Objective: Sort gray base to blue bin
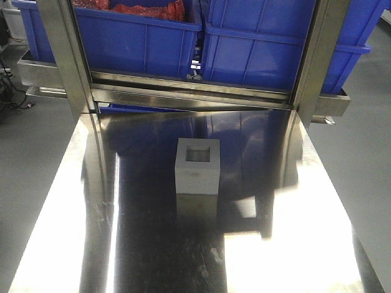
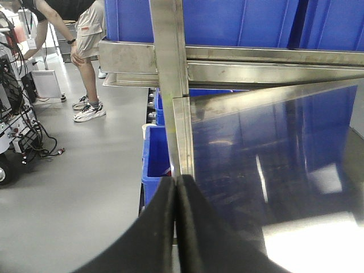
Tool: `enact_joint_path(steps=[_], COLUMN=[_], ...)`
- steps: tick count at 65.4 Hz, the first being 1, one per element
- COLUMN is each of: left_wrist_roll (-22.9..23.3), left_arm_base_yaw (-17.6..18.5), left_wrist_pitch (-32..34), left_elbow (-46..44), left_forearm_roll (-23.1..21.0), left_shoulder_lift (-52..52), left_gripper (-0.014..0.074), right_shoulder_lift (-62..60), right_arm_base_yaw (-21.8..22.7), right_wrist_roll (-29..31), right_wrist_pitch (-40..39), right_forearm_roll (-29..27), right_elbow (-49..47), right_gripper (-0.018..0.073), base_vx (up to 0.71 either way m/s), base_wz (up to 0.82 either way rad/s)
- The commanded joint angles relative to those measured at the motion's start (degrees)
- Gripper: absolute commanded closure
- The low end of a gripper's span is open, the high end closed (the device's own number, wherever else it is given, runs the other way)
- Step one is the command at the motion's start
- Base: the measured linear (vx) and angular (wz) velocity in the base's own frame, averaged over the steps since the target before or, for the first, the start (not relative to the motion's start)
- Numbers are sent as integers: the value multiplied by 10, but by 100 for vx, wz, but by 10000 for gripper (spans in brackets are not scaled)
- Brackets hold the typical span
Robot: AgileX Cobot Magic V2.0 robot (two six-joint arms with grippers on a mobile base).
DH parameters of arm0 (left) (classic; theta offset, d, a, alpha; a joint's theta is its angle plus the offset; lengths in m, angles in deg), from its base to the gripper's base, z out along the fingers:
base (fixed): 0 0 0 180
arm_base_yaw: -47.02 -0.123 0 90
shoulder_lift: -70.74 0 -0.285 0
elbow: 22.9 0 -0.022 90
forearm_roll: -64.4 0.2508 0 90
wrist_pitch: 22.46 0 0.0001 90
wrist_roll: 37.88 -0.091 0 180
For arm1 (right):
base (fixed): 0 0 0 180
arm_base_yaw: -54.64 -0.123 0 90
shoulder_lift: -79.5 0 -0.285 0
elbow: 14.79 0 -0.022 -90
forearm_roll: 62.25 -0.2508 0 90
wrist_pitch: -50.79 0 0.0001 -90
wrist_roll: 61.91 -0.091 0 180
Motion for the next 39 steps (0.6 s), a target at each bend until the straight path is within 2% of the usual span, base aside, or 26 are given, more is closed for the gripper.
enact_joint_path(steps=[1,39], left_wrist_roll=[1,1], left_arm_base_yaw=[2,2], left_wrist_pitch=[39,39], left_elbow=[-12,-12], left_forearm_roll=[-5,-5], left_shoulder_lift=[-6,-6], left_gripper=[603,603], right_shoulder_lift=[0,0], right_arm_base_yaw=[0,0], right_wrist_roll=[5,5], right_wrist_pitch=[-43,-43], right_forearm_roll=[4,4], right_elbow=[1,1], right_gripper=[564,564], base_vx=[0,0], base_wz=[0,0])
